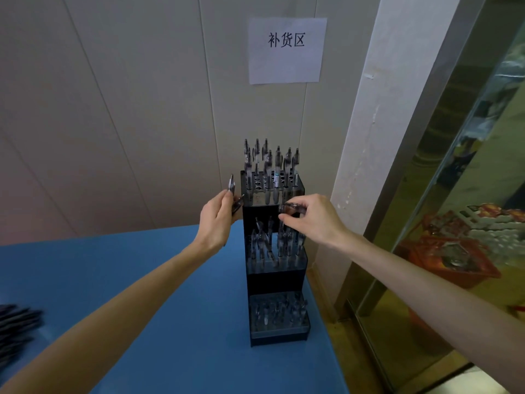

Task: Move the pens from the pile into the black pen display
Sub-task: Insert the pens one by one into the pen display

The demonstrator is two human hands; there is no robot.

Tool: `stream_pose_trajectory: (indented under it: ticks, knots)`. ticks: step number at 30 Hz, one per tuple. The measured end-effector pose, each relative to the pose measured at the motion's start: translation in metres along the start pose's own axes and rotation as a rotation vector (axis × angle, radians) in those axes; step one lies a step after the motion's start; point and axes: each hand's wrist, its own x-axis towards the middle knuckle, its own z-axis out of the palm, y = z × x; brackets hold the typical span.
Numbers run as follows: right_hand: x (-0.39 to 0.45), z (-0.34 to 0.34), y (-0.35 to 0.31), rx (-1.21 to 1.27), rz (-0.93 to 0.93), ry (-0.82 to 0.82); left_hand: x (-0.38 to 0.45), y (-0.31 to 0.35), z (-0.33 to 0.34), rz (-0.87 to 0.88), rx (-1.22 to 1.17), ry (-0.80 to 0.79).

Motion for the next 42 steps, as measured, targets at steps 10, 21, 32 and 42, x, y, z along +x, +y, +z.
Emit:
stream_pose_trajectory:
  ticks: [10, 21, 32, 42]
  knots:
    - [0.020, -0.009, -0.011, -0.190, 0.058, -0.234, -0.004, -0.003, -0.010, 0.125, 0.082, -0.054]
    - [0.028, -0.010, -0.012, -0.327, 0.139, -0.385, -0.011, -0.015, -0.015, 0.081, 0.043, -0.081]
    - [0.023, -0.006, -0.022, -0.294, 0.050, -0.207, -0.020, -0.025, -0.014, 0.063, 0.107, -0.083]
    - [0.037, 0.025, -0.050, -0.286, -0.031, -0.275, -0.017, -0.021, -0.013, 0.104, 0.187, -0.094]
